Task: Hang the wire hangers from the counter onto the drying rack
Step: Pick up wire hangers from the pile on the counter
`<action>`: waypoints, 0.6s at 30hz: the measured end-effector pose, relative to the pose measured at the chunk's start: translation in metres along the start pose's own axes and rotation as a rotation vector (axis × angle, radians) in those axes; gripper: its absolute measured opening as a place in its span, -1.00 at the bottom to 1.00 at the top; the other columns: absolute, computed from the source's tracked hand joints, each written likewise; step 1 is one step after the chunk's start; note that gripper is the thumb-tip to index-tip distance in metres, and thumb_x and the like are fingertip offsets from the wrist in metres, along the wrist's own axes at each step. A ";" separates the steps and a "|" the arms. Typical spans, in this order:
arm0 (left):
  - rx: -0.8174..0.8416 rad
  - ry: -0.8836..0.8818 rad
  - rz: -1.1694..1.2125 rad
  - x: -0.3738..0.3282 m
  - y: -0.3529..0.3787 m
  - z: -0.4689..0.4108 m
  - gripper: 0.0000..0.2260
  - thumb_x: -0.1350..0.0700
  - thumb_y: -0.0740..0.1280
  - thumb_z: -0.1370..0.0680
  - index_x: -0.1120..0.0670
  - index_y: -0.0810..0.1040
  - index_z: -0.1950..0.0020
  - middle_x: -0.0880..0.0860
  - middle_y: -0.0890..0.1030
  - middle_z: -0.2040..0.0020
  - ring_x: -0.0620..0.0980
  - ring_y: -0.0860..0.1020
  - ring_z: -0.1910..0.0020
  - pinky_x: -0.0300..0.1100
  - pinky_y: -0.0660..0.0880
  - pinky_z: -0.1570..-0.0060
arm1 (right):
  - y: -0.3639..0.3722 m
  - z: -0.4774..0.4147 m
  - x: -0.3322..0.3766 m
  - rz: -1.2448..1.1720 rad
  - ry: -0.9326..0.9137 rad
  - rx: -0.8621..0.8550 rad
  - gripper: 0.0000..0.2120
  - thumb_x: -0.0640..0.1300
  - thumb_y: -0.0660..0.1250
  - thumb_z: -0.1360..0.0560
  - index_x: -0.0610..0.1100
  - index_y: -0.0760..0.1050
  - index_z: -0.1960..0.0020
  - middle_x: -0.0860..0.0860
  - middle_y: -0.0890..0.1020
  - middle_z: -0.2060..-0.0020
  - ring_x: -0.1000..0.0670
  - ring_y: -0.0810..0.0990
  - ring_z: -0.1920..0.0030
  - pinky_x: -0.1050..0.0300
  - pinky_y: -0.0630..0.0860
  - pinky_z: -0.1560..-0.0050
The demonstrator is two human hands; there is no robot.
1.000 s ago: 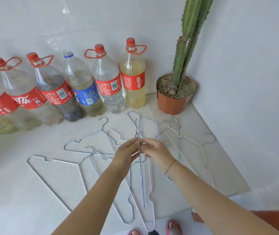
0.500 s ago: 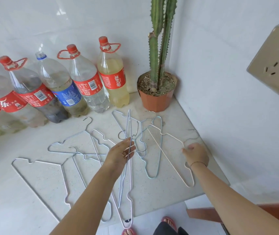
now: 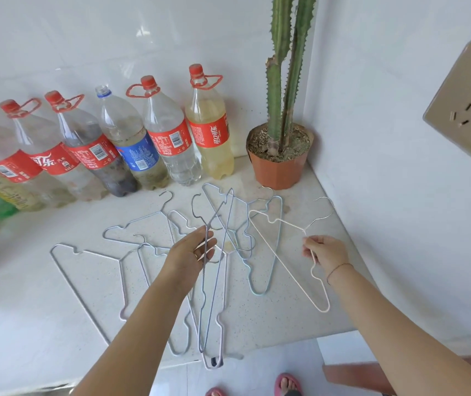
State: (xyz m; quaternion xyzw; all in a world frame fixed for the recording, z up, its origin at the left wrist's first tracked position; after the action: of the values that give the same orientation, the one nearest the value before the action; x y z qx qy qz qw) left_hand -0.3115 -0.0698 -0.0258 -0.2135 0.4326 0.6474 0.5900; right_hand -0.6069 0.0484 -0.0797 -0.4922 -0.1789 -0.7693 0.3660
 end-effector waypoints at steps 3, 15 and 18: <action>-0.024 0.010 0.028 -0.007 -0.010 0.011 -0.85 0.12 0.35 -0.51 0.15 0.58 -0.03 0.02 0.62 0.13 -0.06 0.61 0.14 -0.22 0.50 0.13 | 0.030 0.016 0.019 -0.076 -0.021 0.164 -0.91 -0.27 0.30 -0.49 -0.23 0.54 0.19 -0.09 0.58 0.42 0.10 0.54 0.51 0.34 0.41 0.50; -0.099 0.213 0.282 -0.060 -0.115 0.137 -0.81 0.15 0.33 -0.52 0.17 0.55 -0.10 0.03 0.61 0.13 -0.12 0.62 0.26 -0.30 0.55 0.24 | 0.170 0.164 0.091 -0.206 -0.077 0.681 -0.85 -0.36 0.21 -0.51 -0.22 0.54 0.06 -0.04 0.62 0.38 0.11 0.55 0.44 0.31 0.47 0.45; -0.145 0.282 0.312 -0.069 -0.153 0.194 -0.77 0.16 0.28 -0.53 0.17 0.53 -0.16 0.03 0.60 0.12 -0.11 0.61 0.22 -0.30 0.53 0.20 | 0.209 0.224 0.086 -0.231 -0.004 0.822 -0.85 -0.35 0.21 -0.52 -0.21 0.54 0.06 -0.01 0.63 0.42 0.12 0.56 0.45 0.32 0.48 0.47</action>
State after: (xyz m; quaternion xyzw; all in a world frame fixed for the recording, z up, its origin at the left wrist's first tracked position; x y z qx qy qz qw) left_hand -0.1062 0.0373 0.0854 -0.2743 0.4912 0.7240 0.3993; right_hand -0.3335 0.0181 0.0805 -0.2836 -0.5252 -0.6691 0.4428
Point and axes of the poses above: each hand's wrist, its own z-axis away from the middle knuckle, its own y-axis out of the palm, x = y × z, the point moved 10 cm from there along -z, towards the middle knuckle
